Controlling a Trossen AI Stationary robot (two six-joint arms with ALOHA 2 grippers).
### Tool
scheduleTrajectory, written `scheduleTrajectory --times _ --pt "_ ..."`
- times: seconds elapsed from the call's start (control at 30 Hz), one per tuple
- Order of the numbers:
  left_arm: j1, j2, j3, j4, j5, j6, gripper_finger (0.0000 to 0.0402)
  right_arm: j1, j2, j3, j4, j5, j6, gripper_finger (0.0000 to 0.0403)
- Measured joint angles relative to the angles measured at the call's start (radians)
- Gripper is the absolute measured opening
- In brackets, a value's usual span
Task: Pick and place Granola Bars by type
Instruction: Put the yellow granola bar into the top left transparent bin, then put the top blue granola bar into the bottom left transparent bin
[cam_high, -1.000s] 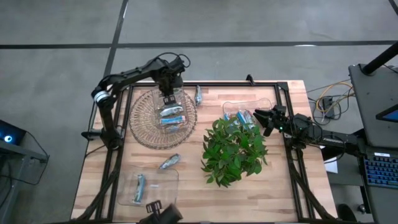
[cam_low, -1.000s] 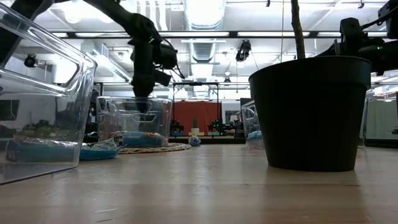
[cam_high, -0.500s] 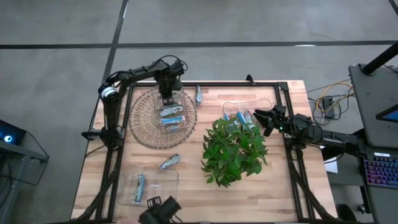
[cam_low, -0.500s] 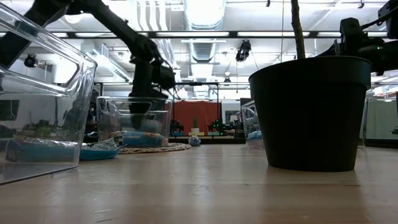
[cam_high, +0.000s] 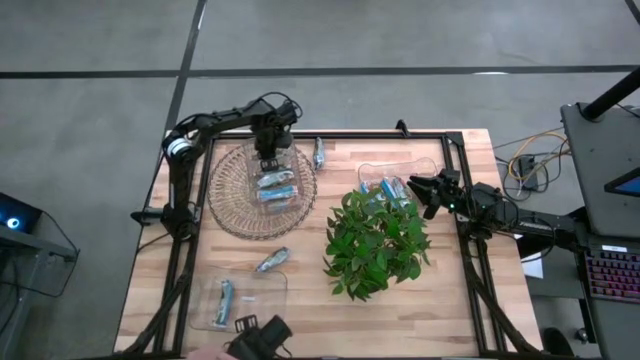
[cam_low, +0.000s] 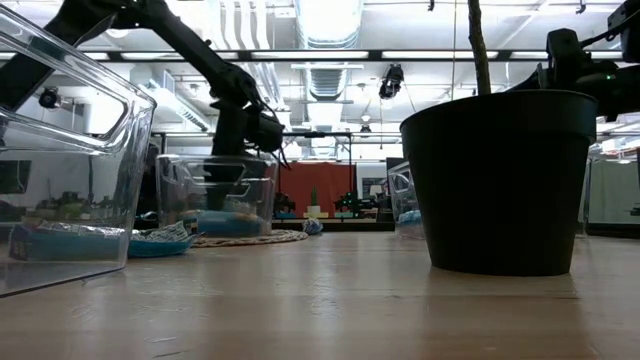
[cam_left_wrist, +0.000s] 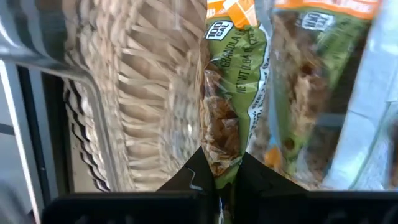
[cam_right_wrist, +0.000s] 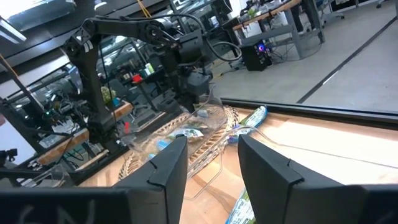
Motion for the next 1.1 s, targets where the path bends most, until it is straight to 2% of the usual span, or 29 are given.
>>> scheduleTrajectory --times 0.27,0.63,0.77,1.1 --pt "0.0 -0.02 -0.001 -0.029 0.005 -0.026 0.0016 0.0 0.0 0.0 0.0 0.0 0.0 0.0123" --pt "-0.013 -0.043 -0.001 -0.029 0.002 -0.07 0.0118 0.0 0.0 0.0 0.0 0.0 0.0 0.0128" --pt "-0.014 -0.073 -0.001 -0.028 -0.003 -0.164 0.0142 0.0 0.0 0.0 0.0 0.0 0.0 0.0133" --pt "-0.039 -0.229 -0.001 -0.041 -0.004 -0.557 0.0197 0.0 0.0 0.0 0.0 0.0 0.0 0.0126"
